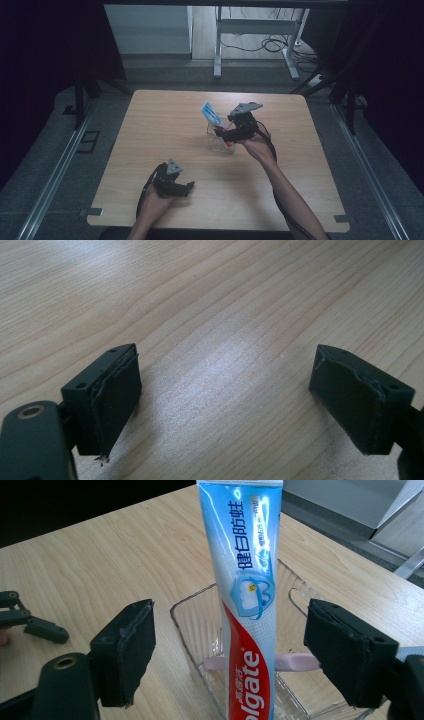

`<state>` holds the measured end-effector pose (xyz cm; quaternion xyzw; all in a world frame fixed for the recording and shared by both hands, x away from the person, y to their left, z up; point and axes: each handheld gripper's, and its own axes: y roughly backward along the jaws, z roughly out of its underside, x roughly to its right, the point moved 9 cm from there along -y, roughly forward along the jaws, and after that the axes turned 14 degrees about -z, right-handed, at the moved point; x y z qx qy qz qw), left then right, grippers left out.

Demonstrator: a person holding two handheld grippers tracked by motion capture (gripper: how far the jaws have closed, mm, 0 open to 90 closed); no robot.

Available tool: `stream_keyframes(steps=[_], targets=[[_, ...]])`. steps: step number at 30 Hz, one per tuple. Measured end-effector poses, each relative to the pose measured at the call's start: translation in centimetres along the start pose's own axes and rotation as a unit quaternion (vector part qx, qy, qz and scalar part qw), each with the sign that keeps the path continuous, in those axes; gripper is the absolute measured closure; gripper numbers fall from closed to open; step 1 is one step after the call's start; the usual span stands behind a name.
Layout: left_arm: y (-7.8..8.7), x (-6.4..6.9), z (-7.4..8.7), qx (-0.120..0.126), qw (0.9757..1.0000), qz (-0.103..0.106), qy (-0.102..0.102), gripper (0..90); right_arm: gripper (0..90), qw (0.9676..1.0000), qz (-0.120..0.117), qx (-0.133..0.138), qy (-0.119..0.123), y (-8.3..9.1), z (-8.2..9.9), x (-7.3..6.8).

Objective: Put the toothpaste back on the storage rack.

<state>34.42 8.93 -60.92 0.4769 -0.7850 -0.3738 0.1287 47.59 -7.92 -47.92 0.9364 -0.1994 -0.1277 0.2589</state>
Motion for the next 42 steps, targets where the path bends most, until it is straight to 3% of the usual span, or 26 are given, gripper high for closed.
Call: stream_keyframes(steps=[19,42], targets=[[0.0,0.0,0.0,0.0,1.0,-0.001,-0.002,13.4,13.3,0.9996,-0.002,-0.026,0.013,0.9,0.7,-1.6],[0.0,0.0,0.0,0.0,1.0,0.0,-0.002,13.4,12.3,0.9994,0.007,-0.031,0.012,3.0,2.8,-2.4]])
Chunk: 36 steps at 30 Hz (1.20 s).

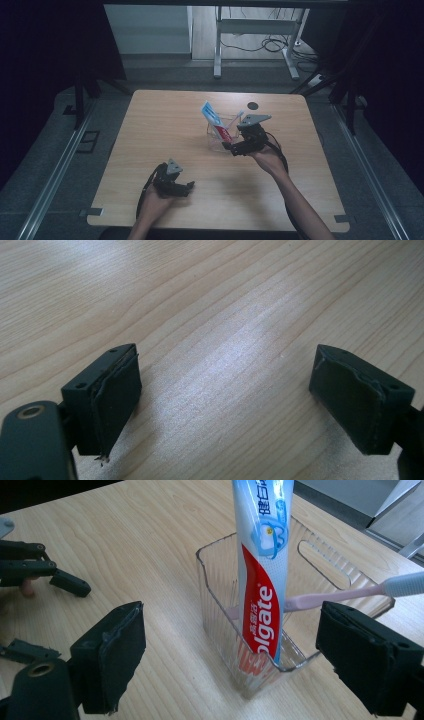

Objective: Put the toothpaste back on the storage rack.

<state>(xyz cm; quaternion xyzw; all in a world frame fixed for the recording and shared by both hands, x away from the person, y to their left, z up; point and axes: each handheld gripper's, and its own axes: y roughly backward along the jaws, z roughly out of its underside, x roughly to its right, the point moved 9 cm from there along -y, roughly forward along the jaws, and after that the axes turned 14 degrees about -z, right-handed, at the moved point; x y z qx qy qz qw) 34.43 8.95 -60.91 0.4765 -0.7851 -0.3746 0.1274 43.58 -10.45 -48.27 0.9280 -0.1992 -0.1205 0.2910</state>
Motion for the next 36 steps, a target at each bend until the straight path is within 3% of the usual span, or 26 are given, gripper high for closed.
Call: stream_keyframes(steps=[36], targets=[[0.0,0.0,0.0,0.002,1.0,0.0,0.002,13.4,12.2,0.9997,0.013,0.006,-0.022,3.5,5.6,-0.6]])
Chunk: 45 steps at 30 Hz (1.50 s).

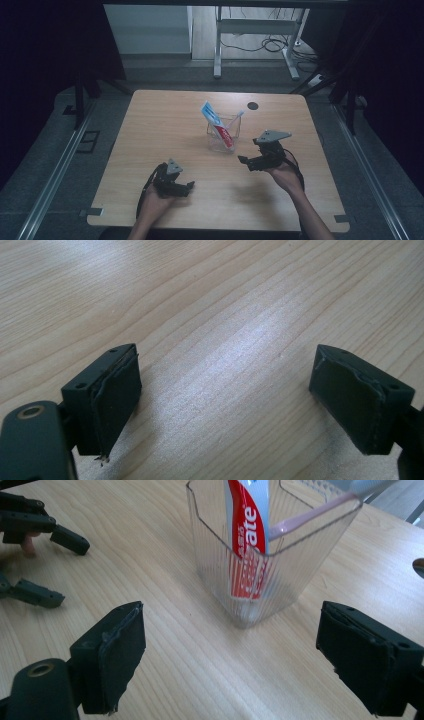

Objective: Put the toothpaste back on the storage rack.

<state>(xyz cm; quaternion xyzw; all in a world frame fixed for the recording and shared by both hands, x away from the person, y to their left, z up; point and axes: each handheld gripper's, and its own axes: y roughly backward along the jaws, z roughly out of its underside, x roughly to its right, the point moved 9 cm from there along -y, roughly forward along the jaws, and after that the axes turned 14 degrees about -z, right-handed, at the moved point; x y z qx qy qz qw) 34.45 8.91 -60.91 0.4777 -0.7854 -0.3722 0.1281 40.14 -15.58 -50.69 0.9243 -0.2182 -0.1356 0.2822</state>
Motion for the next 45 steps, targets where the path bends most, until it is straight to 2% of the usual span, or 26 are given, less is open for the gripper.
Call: stream_keyframes(steps=[16,31,45], targets=[[0.0,0.0,0.0,0.0,1.0,0.0,0.002,13.4,12.3,0.9999,0.01,-0.007,-0.005,1.3,3.3,-0.3],[0.0,0.0,0.0,-0.001,1.0,0.0,0.001,13.4,12.6,0.9993,0.027,-0.006,-0.027,2.7,6.8,0.1],[0.0,0.0,0.0,0.0,1.0,0.0,0.002,13.4,12.6,0.9982,0.028,-0.014,-0.051,3.0,10.5,-0.6]])
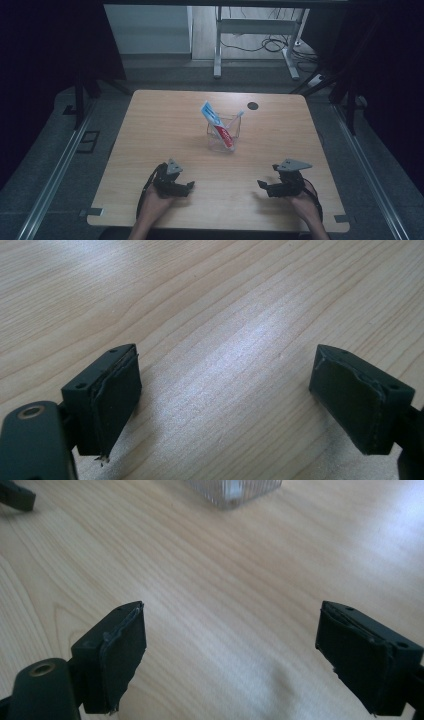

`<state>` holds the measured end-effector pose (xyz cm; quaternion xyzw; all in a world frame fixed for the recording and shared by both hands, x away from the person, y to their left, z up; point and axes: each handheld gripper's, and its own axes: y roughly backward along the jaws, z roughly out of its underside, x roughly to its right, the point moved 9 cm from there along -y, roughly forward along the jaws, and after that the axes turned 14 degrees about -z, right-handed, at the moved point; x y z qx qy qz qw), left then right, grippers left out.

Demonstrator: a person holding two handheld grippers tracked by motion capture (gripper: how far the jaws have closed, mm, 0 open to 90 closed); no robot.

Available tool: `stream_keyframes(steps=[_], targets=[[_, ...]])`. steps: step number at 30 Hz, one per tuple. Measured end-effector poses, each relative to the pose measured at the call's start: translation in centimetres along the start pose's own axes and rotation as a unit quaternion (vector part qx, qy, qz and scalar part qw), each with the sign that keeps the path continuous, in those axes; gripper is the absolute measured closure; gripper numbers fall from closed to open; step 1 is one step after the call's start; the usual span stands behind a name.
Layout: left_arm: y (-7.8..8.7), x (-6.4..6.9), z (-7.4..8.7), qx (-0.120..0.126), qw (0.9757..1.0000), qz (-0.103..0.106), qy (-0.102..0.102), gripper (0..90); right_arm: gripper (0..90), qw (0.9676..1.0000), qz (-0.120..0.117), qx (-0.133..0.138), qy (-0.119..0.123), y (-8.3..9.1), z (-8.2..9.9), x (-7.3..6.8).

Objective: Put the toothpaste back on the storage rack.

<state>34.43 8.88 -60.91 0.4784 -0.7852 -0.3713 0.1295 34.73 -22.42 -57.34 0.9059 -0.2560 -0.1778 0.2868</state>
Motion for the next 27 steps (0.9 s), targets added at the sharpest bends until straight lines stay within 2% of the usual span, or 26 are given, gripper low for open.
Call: stream_keyframes(steps=[9,15,27], targets=[[0.0,0.0,0.0,0.0,1.0,0.0,0.0,13.4,12.7,0.9998,-0.002,-0.013,-0.016,-0.4,1.9,-0.1],[0.0,0.0,0.0,-0.002,1.0,-0.003,0.002,13.5,12.1,0.9994,0.003,-0.034,-0.006,-1.1,3.1,-0.4],[0.0,0.0,0.0,-0.002,1.0,-0.004,0.002,13.4,12.1,0.9993,0.009,-0.037,-0.004,-1.2,3.2,-0.5]])
